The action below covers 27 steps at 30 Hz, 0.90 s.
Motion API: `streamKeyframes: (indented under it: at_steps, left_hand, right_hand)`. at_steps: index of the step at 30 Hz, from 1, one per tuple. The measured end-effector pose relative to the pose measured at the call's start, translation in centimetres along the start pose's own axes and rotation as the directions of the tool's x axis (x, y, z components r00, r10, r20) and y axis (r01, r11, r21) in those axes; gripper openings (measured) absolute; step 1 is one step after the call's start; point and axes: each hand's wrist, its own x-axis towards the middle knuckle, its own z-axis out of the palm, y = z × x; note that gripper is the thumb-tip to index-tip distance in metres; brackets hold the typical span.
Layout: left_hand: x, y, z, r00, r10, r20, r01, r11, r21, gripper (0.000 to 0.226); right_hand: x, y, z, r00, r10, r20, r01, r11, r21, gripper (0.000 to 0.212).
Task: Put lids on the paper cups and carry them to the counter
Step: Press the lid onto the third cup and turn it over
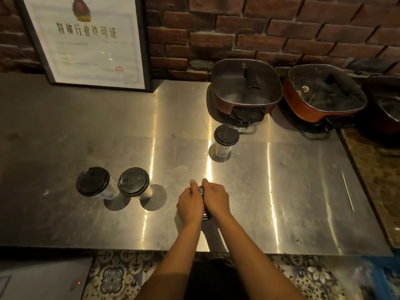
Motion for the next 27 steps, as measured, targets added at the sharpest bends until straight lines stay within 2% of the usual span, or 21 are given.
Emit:
streamKeyframes:
  at_steps: [3,9,17,23,27]
  left_hand:
    - [0.3,-0.3,0.2,0.999,0.022,-0.037,-0.021,0.999,0.028,0.054]
    - [0.9,-0.7,0.7,0.998,0.022,-0.055,-0.023,1.000,-0.005,0.042]
    - [1.4,-1.3,1.0,0.995,0.052,-0.086,-0.050,0.998,0.029,0.051]
    - [1.3,-1.1,0.6,0.997,0.053,-0.055,-0.050,0.997,0.063,0.051]
    - [2.2,-0.9,0.3,0.994,0.086,0.070,-0.091,0.993,0.072,0.052]
  right_hand:
    - [0.4,0.6,-0.5,0.999,0.040,0.002,-0.040,0.996,0.076,0.042]
    - [0.4,1.0,-0.2,0.999,0.027,-0.028,-0.024,0.995,0.093,0.041]
    - [0.5,1.1,0.0,0.999,0.022,-0.047,-0.017,0.994,0.109,0.046]
    - [0.0,0.8,-0.1,0.998,0.040,-0.040,-0.034,0.990,0.140,0.039]
    - [0.4,1.0,0.1,0.995,0.102,-0.012,-0.099,0.980,0.172,0.036]
